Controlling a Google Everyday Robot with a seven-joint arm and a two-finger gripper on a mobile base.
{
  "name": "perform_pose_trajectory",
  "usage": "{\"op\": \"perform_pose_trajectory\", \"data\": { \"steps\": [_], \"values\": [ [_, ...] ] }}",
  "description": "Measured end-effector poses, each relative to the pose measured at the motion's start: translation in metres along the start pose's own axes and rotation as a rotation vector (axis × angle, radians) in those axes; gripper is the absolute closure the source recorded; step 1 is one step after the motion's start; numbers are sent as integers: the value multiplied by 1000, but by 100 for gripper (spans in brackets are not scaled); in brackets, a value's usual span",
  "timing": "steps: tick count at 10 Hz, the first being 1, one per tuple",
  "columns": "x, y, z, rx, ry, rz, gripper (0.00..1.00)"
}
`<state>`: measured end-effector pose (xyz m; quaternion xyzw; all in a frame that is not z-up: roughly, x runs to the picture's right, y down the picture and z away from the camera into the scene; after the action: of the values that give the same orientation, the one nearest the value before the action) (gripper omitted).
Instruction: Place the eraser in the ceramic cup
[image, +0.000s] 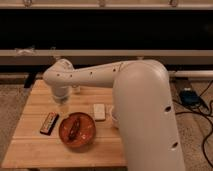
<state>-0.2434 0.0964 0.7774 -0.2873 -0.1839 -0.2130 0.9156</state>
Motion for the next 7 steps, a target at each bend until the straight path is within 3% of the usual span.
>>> {"op": "perform_pose_trajectory", "data": {
  "steps": [2, 7],
  "values": [
    [-19, -9, 14, 10, 6, -90, 20],
    [-41, -17, 33, 18, -10, -208, 20]
  ]
}}
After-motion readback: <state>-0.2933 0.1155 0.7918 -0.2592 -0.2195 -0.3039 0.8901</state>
